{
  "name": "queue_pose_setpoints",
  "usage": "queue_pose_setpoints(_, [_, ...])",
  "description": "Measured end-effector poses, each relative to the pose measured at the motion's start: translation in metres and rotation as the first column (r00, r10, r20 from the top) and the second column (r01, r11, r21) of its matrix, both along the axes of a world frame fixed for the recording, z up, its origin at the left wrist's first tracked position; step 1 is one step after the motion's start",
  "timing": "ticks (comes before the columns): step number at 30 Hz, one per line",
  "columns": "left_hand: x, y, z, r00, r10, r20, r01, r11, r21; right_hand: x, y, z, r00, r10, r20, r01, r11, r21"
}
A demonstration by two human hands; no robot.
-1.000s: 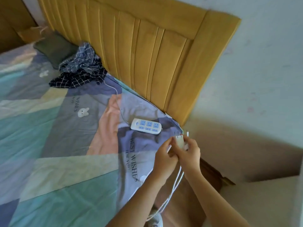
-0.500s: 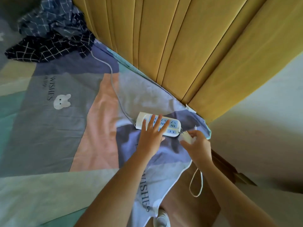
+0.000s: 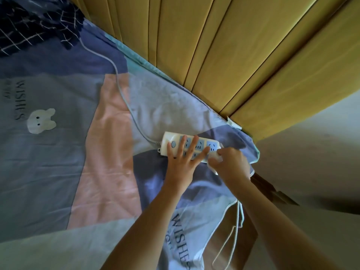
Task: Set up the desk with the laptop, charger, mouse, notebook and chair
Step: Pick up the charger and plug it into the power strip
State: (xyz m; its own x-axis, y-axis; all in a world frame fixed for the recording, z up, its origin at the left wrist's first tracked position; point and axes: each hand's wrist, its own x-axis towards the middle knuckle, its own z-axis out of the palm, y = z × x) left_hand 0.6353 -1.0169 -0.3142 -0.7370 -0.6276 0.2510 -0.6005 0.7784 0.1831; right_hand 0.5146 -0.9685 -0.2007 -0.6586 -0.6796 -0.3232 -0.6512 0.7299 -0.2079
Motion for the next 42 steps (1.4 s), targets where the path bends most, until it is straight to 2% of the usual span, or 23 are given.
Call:
queue_pose_setpoints(5, [-0.004,-0.003,-0.008,0.998,0.032,-0.056,-0.037,0.995,-0.092,0.009,-0.006,-0.002,0.999,-0.023,-0.029,0.025,0.999,0.049])
queue_pose_setpoints(13, [-0.007,-0.01,-0.015,0.994,0.038,-0.101,-0.048,0.993,-0.104,0.013,0.006,0.0,0.995,-0.096,-0.023,0.094,0.992,-0.089])
queue_pose_setpoints(16, [-0.007,-0.012,-0.016,0.989,0.036,-0.143,-0.052,0.993,-0.11,0.006,0.011,0.006,0.982,-0.185,-0.045,0.178,0.976,-0.123])
queue_pose_setpoints(19, [-0.007,-0.012,-0.016,0.988,0.027,-0.153,-0.046,0.991,-0.128,0.002,0.014,0.006,0.987,-0.155,-0.047,0.152,0.986,-0.062])
queue_pose_setpoints(23, [-0.008,-0.011,-0.017,0.989,0.021,-0.145,-0.039,0.992,-0.122,0.005,0.007,0.0,0.992,-0.122,-0.03,0.12,0.991,-0.067])
queue_pose_setpoints(28, [-0.007,-0.01,-0.015,0.986,0.003,-0.169,-0.024,0.992,-0.122,0.009,-0.003,0.0,0.994,-0.074,-0.078,0.079,0.995,0.053])
queue_pose_setpoints(34, [0.0,-0.011,-0.017,0.991,-0.019,-0.132,-0.009,0.978,-0.208,0.012,-0.011,-0.011,0.99,-0.08,-0.115,0.087,0.995,0.056])
queue_pose_setpoints(39, [0.008,-0.011,-0.013,0.987,-0.048,-0.151,0.019,0.983,-0.185,0.011,-0.024,-0.015,0.989,-0.075,-0.128,0.09,0.989,0.115])
queue_pose_setpoints(42, [0.009,-0.014,-0.014,0.992,-0.067,-0.107,0.044,0.978,-0.202,0.012,-0.02,-0.018,0.989,-0.089,-0.114,0.101,0.99,0.102])
